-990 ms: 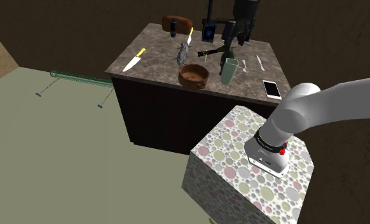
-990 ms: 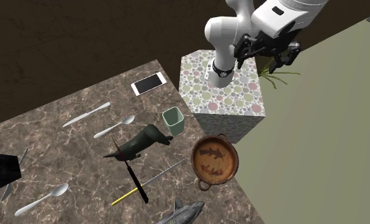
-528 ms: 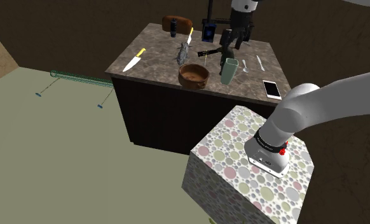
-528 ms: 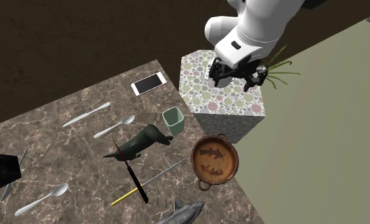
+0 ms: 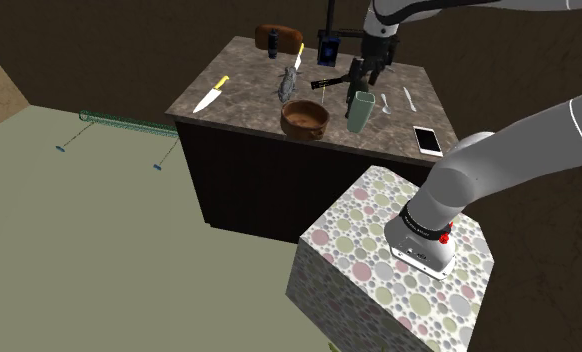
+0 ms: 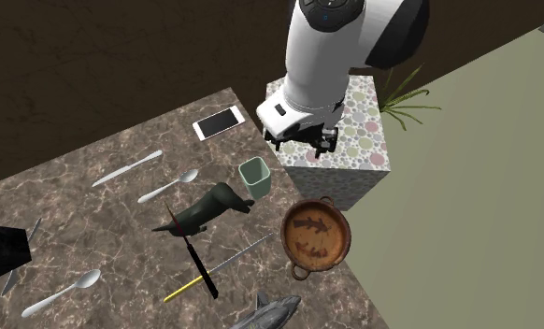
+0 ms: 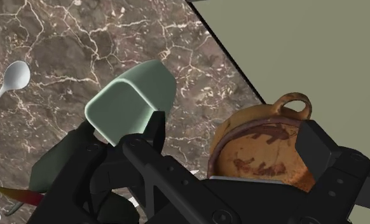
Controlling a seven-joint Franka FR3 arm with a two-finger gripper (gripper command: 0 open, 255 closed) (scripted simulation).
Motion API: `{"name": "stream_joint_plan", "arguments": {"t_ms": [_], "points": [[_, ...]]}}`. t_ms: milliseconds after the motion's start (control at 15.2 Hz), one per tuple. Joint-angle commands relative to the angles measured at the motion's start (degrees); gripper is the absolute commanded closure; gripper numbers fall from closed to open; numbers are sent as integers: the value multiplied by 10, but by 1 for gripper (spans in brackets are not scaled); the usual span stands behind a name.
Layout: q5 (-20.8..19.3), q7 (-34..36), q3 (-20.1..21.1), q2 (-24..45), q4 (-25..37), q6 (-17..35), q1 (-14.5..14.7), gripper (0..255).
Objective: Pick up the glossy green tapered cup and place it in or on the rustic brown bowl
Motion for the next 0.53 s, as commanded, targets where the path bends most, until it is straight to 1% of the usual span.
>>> {"name": "stream_joint_plan", "arguments": {"t_ms": [0, 330, 462], "points": [[-3, -18, -18, 33, 4, 30, -5, 0], [2, -68, -62, 121, 27, 96, -17, 0], [2, -69, -64, 127, 16, 113, -17, 0]]}}
